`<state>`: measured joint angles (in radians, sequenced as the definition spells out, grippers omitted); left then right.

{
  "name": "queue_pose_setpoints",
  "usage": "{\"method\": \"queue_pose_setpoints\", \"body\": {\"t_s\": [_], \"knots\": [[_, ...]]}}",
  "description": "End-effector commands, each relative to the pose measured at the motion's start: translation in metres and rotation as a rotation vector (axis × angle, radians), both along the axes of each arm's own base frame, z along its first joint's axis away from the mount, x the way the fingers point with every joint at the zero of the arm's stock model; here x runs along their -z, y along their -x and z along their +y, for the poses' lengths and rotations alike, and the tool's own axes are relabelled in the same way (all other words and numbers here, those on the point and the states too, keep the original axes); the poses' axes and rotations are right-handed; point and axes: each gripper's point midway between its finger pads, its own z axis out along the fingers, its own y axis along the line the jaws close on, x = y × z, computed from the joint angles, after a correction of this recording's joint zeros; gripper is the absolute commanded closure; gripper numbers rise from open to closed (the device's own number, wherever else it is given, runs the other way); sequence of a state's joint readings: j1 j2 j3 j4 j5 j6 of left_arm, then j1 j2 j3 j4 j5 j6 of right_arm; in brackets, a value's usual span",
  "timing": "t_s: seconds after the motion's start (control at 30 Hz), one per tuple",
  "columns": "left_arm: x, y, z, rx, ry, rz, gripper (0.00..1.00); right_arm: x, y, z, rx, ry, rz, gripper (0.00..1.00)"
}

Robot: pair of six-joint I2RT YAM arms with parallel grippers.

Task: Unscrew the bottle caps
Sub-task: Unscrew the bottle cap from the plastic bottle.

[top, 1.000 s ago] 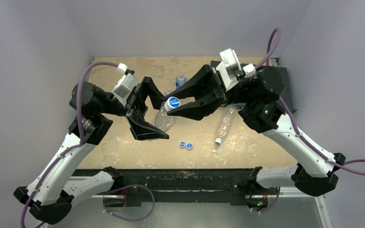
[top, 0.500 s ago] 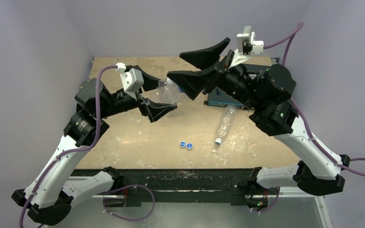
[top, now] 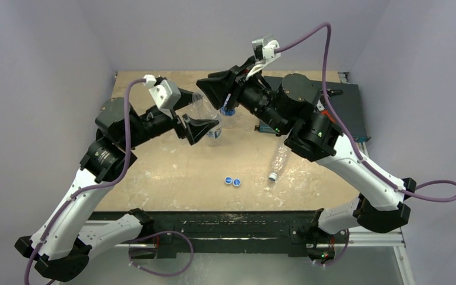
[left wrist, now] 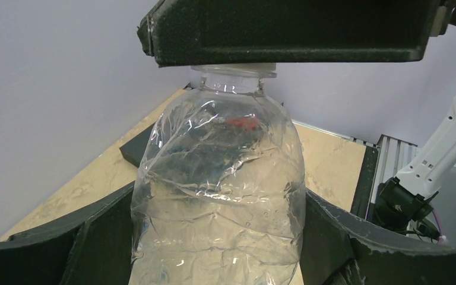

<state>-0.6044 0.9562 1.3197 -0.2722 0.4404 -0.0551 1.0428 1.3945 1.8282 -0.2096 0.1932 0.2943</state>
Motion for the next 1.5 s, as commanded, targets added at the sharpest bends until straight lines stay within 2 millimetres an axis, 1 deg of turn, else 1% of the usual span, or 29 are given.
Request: {"method": "queue_pose_setpoints", "body": {"t_s": [0.0, 0.07, 0.13, 0.17, 0.27, 0.33, 0.4, 0.47, 0.5, 0.57, 0.67, 0.77, 0.87, 0.9, 0.93, 1.0, 1.1, 1.2, 1.27, 1.33, 1.37, 1.4, 1.43, 1.47], "knots": [[-0.01, -0.002, 0.003, -0.021, 0.015, -0.046, 1.0, -0.032, 0.007, -0.019, 0.03, -0.094, -0.035, 0.62], [-0.01, -0.002, 0.003, -0.021, 0.017, -0.046, 1.0, -0.031, 0.007, -0.019, 0.028, -0.101, -0.032, 0.69], [-0.008, -0.002, 0.003, -0.021, 0.016, -0.044, 1.0, -0.03, 0.008, -0.018, 0.02, -0.106, -0.029, 0.72], [-0.008, -0.002, 0.003, -0.019, 0.016, -0.043, 1.0, -0.029, 0.008, -0.017, 0.018, -0.108, -0.025, 0.75], [-0.008, -0.001, 0.003, -0.019, 0.017, -0.048, 1.0, -0.029, 0.009, -0.018, 0.011, -0.124, -0.016, 0.91], [-0.008, -0.001, 0.003, -0.016, 0.017, -0.046, 1.0, -0.029, 0.012, -0.016, -0.01, -0.132, -0.019, 1.0], [-0.009, 0.005, 0.0, 0.018, 0.02, -0.046, 1.0, -0.028, 0.019, -0.011, -0.054, -0.128, -0.032, 1.0], [-0.013, 0.017, -0.006, 0.091, 0.034, -0.043, 1.0, -0.034, 0.032, -0.006, -0.131, -0.131, -0.077, 1.0], [-0.015, 0.026, -0.009, 0.141, 0.047, -0.034, 1.0, -0.037, 0.038, -0.005, -0.16, -0.123, -0.112, 1.0], [-0.02, 0.047, -0.015, 0.253, 0.067, -0.023, 1.0, -0.043, 0.056, -0.003, -0.256, -0.118, -0.189, 1.0], [-0.03, 0.084, -0.021, 0.458, 0.099, -0.005, 1.0, -0.051, 0.082, -0.006, -0.422, -0.122, -0.286, 1.0], [-0.044, 0.11, -0.021, 0.596, 0.144, 0.013, 1.0, -0.051, 0.112, -0.009, -0.61, -0.117, -0.362, 1.0], [-0.053, 0.123, -0.02, 0.668, 0.166, 0.029, 1.0, -0.048, 0.144, -0.016, -0.79, -0.106, -0.433, 1.0], [-0.055, 0.125, -0.019, 0.681, 0.172, 0.033, 1.0, -0.047, 0.151, -0.018, -0.827, -0.105, -0.448, 1.0], [-0.057, 0.128, -0.019, 0.694, 0.174, 0.036, 1.0, -0.044, 0.161, -0.02, -0.891, -0.091, -0.469, 1.0], [-0.061, 0.13, -0.019, 0.707, 0.179, 0.039, 1.0, -0.043, 0.174, -0.024, -0.959, -0.08, -0.5, 1.0], [-0.064, 0.133, -0.017, 0.722, 0.184, 0.039, 1.0, -0.04, 0.18, -0.025, -1.007, -0.059, -0.525, 1.0], [-0.064, 0.135, -0.017, 0.728, 0.185, 0.041, 1.0, -0.033, 0.176, -0.021, -1.026, -0.032, -0.524, 1.0], [-0.062, 0.132, -0.018, 0.717, 0.179, 0.04, 1.0, -0.031, 0.167, -0.016, -0.998, -0.017, -0.502, 1.0], [-0.059, 0.128, -0.019, 0.694, 0.17, 0.03, 1.0, -0.033, 0.147, -0.009, -0.89, -0.009, -0.46, 1.0], [-0.057, 0.125, -0.019, 0.676, 0.164, 0.023, 1.0, -0.036, 0.135, -0.008, -0.817, -0.01, -0.437, 0.92], [-0.055, 0.121, -0.02, 0.654, 0.159, 0.017, 1.0, -0.04, 0.124, -0.008, -0.743, -0.02, -0.416, 0.77], [-0.051, 0.115, -0.021, 0.625, 0.147, 0.022, 1.0, -0.046, 0.112, -0.012, -0.661, -0.041, -0.396, 0.53], [-0.047, 0.106, -0.022, 0.581, 0.133, -0.007, 1.0, -0.05, 0.095, -0.016, -0.549, -0.066, -0.368, 0.28]]}}
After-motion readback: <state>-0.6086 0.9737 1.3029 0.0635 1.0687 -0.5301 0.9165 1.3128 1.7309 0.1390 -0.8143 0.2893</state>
